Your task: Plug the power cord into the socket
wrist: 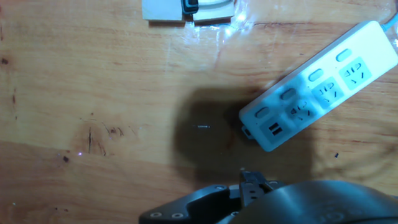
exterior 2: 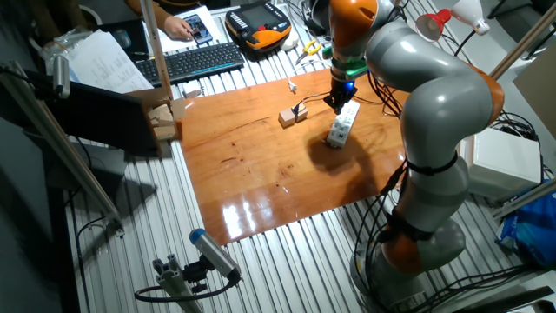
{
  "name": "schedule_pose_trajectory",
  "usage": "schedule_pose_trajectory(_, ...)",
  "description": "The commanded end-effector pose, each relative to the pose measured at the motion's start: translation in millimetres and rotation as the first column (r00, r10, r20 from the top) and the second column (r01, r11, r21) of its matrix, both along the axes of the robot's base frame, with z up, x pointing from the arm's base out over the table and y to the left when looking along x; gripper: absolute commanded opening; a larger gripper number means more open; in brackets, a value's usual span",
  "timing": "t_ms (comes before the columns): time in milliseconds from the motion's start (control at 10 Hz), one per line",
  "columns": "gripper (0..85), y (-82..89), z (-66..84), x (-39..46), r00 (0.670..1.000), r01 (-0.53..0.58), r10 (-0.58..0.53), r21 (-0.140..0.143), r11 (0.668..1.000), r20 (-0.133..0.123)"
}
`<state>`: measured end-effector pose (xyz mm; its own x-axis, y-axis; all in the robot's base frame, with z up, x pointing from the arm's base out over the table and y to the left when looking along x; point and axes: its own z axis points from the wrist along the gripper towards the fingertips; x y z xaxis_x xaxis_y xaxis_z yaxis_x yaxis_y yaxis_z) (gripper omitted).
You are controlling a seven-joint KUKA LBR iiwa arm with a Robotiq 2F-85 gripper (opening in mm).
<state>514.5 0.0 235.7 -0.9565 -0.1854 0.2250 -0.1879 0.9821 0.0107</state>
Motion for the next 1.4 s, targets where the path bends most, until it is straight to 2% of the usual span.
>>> schedule_pose_trajectory(0, 0.0, 0.0, 0.0, 0.0, 1.0, 0.007, -0.007, -0.002, 1.0, 0.003)
schedule_pose_trajectory(300, 0.0, 0.0, 0.0, 0.0, 0.998, 0.069, -0.069, -0.017, 0.997, 0.009)
schedule_pose_trajectory(400, 0.0, 0.0, 0.0, 0.0, 0.993, 0.096, -0.096, -0.007, 0.995, 0.066)
schedule_pose_trajectory(500, 0.0, 0.0, 0.0, 0.0, 0.985, 0.13, -0.131, 0.015, 0.991, 0.11)
schedule_pose_trajectory(600, 0.0, 0.0, 0.0, 0.0, 0.98, 0.168, -0.165, -0.02, 0.986, 0.11)
schedule_pose_trajectory(700, 0.0, 0.0, 0.0, 0.0, 0.97, 0.228, -0.224, -0.027, 0.973, 0.096)
schedule_pose_trajectory(800, 0.0, 0.0, 0.0, 0.0, 0.957, 0.269, -0.264, -0.032, 0.963, 0.117)
schedule_pose_trajectory(900, 0.0, 0.0, 0.0, 0.0, 0.956, 0.275, -0.272, -0.008, 0.961, 0.109)
schedule_pose_trajectory(1000, 0.0, 0.0, 0.0, 0.0, 0.956, 0.283, -0.283, 0.004, 0.959, 0.075)
schedule_pose_trajectory(1100, 0.0, 0.0, 0.0, 0.0, 0.932, 0.36, -0.36, 0.003, 0.933, 0.041)
schedule_pose_trajectory(1200, 0.0, 0.0, 0.0, 0.0, 0.891, 0.455, -0.454, -0.013, 0.891, 0.015)
schedule_pose_trajectory(1300, 0.0, 0.0, 0.0, 0.0, 0.839, 0.544, -0.544, -0.005, 0.839, 0.01)
